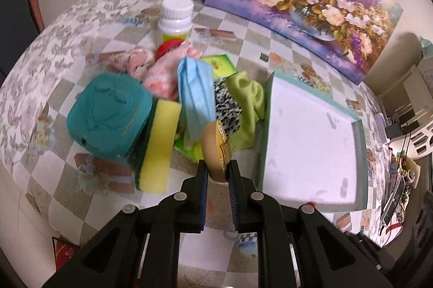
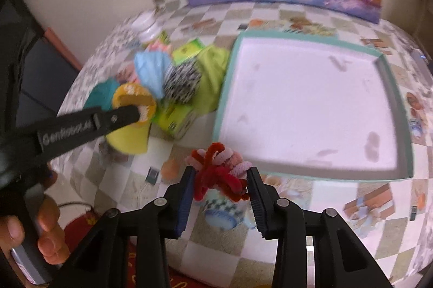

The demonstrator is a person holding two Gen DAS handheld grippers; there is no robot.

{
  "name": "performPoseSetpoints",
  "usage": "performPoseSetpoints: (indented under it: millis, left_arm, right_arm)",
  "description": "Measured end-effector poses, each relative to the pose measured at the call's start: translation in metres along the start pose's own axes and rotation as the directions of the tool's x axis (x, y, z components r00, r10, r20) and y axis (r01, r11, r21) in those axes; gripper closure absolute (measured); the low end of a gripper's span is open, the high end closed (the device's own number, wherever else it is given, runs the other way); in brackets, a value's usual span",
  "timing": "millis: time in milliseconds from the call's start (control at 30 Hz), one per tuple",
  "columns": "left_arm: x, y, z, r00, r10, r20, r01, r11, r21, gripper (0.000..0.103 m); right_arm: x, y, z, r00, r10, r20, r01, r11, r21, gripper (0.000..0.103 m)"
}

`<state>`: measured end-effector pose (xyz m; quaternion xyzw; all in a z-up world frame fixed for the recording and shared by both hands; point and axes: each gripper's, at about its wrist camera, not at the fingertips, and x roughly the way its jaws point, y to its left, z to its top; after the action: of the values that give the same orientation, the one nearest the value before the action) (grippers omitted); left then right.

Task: Organize soft objects
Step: 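Lift the red toy with the right gripper while the left gripper grasps the yellow round pad, then carry both items over the white tray and open both grippers to drop them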

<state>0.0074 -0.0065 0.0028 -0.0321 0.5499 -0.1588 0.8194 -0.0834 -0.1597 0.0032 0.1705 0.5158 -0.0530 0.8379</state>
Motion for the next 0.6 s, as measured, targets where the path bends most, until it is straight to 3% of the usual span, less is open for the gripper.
performPoseSetpoints:
  millis: [233,600]
  left_arm:
    - [0.011,-0.020,0.006,0.996,-0.030,-0.083,0.031,0.999,0.011,0.088]
    - [0.043,-0.087,0.032,0.987,-0.041,-0.154,0.059,0.992,0.114,0.088]
  right_arm:
    - [-0.015,-0.043,0.020,0.997,-0.066,0.047,0.058,0.985,0.162,0.062]
    - [-0.006,-0.116,0.061,0.984,-0.171,0.038,0.145,0.914,0.379,0.062]
